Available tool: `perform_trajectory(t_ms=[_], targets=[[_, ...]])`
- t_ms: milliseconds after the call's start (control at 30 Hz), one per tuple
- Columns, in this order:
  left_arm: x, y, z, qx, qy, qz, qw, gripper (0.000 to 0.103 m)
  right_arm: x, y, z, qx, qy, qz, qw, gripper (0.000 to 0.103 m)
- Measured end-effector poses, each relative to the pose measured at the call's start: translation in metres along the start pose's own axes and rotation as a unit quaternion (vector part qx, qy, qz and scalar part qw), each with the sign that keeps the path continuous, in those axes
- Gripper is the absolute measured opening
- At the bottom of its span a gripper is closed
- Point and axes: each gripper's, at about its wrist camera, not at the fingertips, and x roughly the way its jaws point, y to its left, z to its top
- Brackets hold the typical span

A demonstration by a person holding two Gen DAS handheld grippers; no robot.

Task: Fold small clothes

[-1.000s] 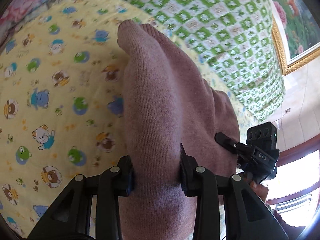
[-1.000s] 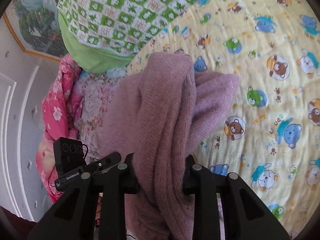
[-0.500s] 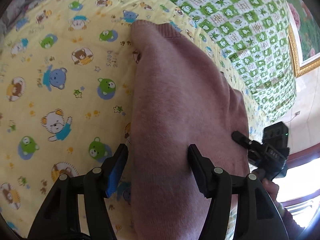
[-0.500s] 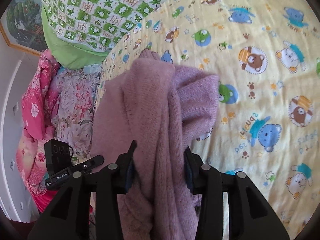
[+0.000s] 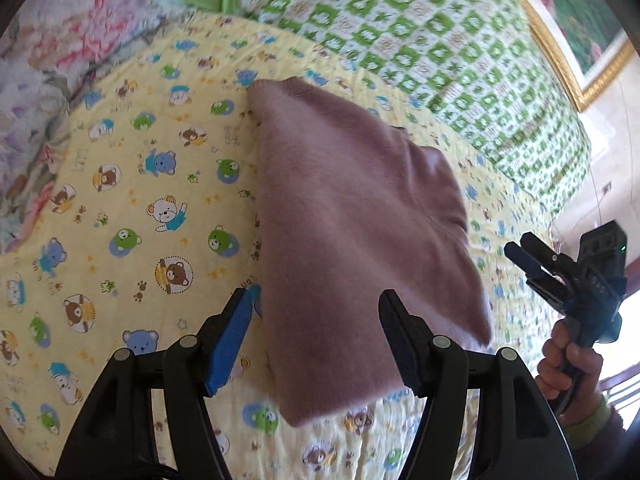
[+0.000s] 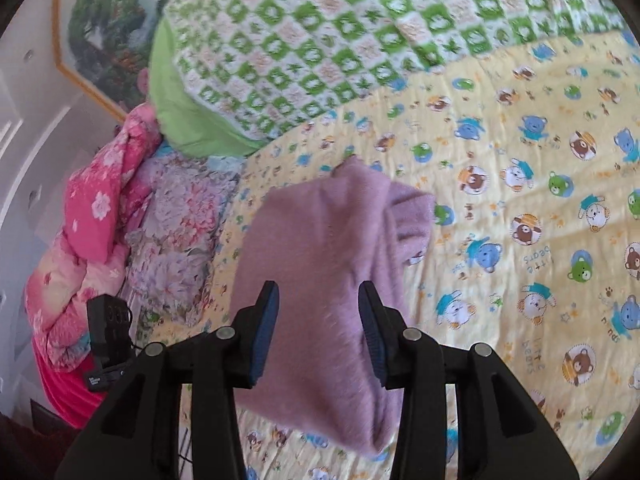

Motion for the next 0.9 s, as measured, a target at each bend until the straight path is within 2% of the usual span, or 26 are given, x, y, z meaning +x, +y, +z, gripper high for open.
perform_trajectory(t_ms=[133,267,367,500,600,633,667,767,900], targets=[[-0.01,-0.015,-0.009,0.034,-0.013,-0.013,0.9992,0.065,0.007,0.023,-0.017,-0.039,0.025,0.016,0.999,0.04],[-0.005,-0.029,-0.009,0.062,-0.014,-0.027,0.9976,0.064,0.028,0.025,-0.029,-0.042,0.055,0.012,0.998,0.034],[0.008,-0.032,-0.01,0.07,0.001,-0.045,0.9966,0.064,0.041,0.022,-0.034,-0.038,0.073,0.01,0.997,0.034],[0.032,-0.024,-0.016,0.063,0.028,-0.042,0.9968,0.064,0.052,0.007,-0.037,-0.031,0.091,-0.021,0.995,0.033],[0.044,-0.019,-0.02,0.056,0.034,-0.046,0.9968,0.064,0.061,-0.017,-0.042,-0.016,0.105,-0.046,0.993,0.017],[0.047,-0.019,-0.022,0.057,0.035,-0.043,0.9969,0.064,0.064,-0.025,-0.044,-0.012,0.112,-0.053,0.992,0.005],[0.05,-0.02,-0.024,0.06,0.036,-0.038,0.9968,0.066,0.067,-0.032,-0.047,-0.01,0.113,-0.059,0.992,0.0],[0.054,-0.028,-0.029,0.088,0.036,-0.017,0.9953,0.067,0.067,-0.05,-0.05,0.017,0.108,-0.043,0.993,0.0],[0.05,-0.028,-0.031,0.097,0.037,-0.014,0.9944,0.067,0.065,-0.046,-0.05,0.004,0.104,-0.049,0.993,0.0]])
